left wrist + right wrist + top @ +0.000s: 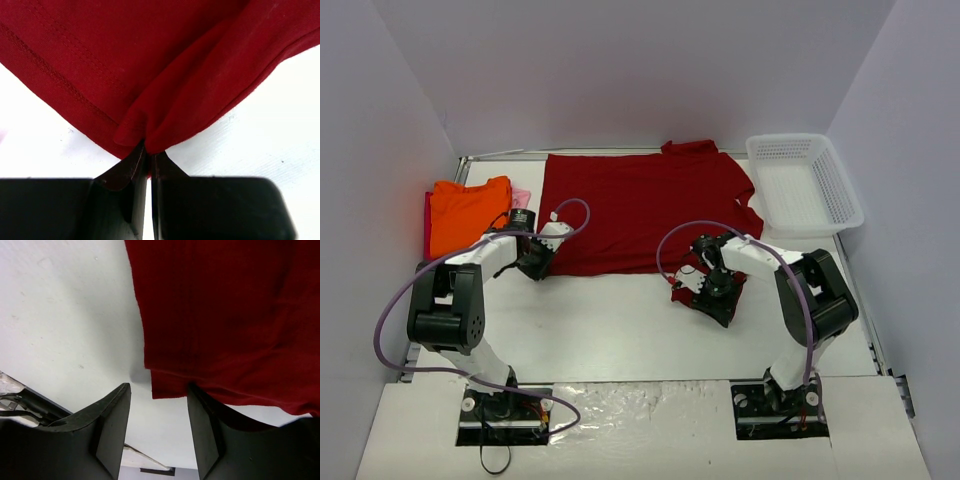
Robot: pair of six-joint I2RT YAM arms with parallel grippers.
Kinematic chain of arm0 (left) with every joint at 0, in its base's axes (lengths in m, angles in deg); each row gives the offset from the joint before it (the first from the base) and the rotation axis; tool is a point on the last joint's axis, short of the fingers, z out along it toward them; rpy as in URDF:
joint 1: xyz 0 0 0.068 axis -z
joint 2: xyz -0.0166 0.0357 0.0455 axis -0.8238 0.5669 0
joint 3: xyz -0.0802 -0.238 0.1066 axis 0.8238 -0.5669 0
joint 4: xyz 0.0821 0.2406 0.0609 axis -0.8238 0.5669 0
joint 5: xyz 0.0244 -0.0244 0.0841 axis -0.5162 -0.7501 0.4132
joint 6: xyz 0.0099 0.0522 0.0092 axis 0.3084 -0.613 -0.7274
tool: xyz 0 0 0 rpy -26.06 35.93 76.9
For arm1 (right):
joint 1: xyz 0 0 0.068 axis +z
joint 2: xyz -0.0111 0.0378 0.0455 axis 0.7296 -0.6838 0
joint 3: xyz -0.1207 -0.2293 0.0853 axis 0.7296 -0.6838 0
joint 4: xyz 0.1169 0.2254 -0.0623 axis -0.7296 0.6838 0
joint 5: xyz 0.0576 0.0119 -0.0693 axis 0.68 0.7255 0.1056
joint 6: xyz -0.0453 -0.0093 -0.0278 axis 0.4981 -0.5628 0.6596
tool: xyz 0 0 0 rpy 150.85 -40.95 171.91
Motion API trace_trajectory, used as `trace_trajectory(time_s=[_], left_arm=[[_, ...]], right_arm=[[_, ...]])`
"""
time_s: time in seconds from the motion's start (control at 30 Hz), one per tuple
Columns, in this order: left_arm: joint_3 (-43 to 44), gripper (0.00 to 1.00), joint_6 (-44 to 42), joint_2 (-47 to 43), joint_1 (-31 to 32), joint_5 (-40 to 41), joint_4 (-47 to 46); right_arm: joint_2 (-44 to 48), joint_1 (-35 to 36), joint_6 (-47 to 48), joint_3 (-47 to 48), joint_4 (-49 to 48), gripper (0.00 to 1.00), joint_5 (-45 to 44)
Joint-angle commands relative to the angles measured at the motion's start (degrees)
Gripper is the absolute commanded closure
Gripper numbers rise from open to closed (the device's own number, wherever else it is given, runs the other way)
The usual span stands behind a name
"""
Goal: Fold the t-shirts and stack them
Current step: Grap the side of the flattened tshirt closest away from the robot with both arms
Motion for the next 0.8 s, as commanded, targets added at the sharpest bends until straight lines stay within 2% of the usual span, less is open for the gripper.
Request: trace_trajectory(time_s=[0.0,0.27,0.33,0.37,0.47,0.5,0.53,0.77], left_arm=[[1.4,0.98,0.3,-1.0,-0.3,-2.0,2.2],[1.2,0.97,-0.1,-1.0,-0.3,-2.8,2.2],[1.1,0.98,-0.1,-1.3,-0.3,-2.8,2.3],[1.0,0.98,-0.1,-1.3,-0.4,-2.9,2.3],[0.9,0.98,-0.2,-1.7,-0.4,-3.3,2.3],[0.9,0.98,-0.2,-1.8,-0.4,-3.2,2.4],[1.0,0.98,-0.2,-1.9,-0.4,-3.4,2.5],[2.0,0.98,-0.8,-4.3,-0.4,-4.1,4.1]], right_arm=[[-2.5,0.7,-1.3,-0.6,-2.4,0.55,-3.5],[-3.6,4.7,-4.9,-2.9,-4.8,0.67,-7.5],[-4.6,6.3,-6.3,-3.8,-5.9,0.75,-9.6],[-4.9,6.3,-6.3,-3.8,-6.2,0.75,-9.6],[-5.9,6.9,-7.2,-4.3,-7.0,0.86,-10.1],[-6.1,6.9,-7.2,-4.3,-7.0,0.96,-10.1],[-6.1,7.0,-7.5,-4.2,-7.1,1.00,-10.1],[0.3,6.9,-6.2,0.4,1.5,1.00,-4.6]])
